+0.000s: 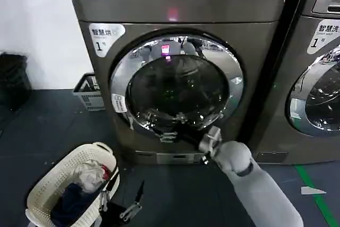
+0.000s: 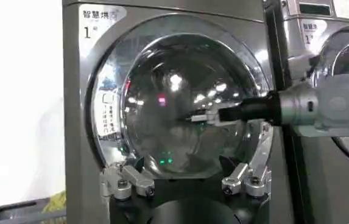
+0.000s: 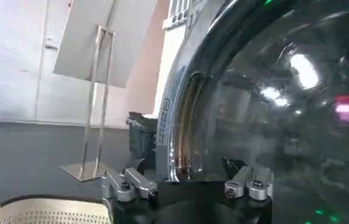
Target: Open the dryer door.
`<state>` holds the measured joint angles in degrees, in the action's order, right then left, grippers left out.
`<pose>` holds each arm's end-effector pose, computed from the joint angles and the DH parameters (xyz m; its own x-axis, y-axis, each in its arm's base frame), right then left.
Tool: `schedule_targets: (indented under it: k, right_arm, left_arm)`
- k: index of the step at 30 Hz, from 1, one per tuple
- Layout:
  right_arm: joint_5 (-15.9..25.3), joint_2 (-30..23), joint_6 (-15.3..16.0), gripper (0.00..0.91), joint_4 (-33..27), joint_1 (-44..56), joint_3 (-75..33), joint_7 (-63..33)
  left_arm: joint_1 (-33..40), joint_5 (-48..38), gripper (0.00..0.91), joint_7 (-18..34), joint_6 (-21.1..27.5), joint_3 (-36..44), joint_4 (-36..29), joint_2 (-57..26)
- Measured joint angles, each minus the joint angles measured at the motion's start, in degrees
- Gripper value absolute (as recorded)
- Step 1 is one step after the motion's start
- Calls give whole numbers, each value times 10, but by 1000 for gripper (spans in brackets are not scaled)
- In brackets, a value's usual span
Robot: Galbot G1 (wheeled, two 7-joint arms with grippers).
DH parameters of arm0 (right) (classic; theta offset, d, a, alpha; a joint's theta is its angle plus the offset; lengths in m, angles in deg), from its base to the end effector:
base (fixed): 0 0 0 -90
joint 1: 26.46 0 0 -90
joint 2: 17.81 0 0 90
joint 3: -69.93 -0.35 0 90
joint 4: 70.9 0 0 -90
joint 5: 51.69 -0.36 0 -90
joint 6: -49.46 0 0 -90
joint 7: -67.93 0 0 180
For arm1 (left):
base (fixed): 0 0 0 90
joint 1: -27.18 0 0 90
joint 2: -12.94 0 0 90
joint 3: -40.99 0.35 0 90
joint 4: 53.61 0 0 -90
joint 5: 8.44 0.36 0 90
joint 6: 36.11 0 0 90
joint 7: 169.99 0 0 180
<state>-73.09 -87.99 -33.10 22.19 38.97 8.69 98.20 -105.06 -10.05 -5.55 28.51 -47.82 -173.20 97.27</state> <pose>0.4403 0.0506 -0.2052 -0.5267 -0.8485 -0.0516 -0.8306 0.5266 -0.1812 0.1161 0.0105 -0.3378 -0.9168 0.3452 -0.2007 0.3338 0.9384 0.0889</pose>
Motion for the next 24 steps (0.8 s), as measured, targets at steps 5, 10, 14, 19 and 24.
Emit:
schedule_targets:
  k: [5,10,14,19,24]
  right_arm:
    - [1,-30,-1,907,-31,-32,22,-1]
    - [1,-55,-1,907,-56,-52,37,-1]
    - [2,-70,-2,907,-73,-64,45,-1]
    - [-3,-78,2,907,-93,-75,50,6]
    - [-18,-80,10,907,-112,-86,59,25]
  left_arm:
    - [-7,2,907,-2,-3,0,-3,1]
    - [-12,0,907,-6,1,-3,-7,0]
    - [-15,1,907,-6,1,-5,-9,1]
    - [-15,2,907,-1,1,-6,-9,2]
    - [-7,2,907,9,20,-16,-10,0]
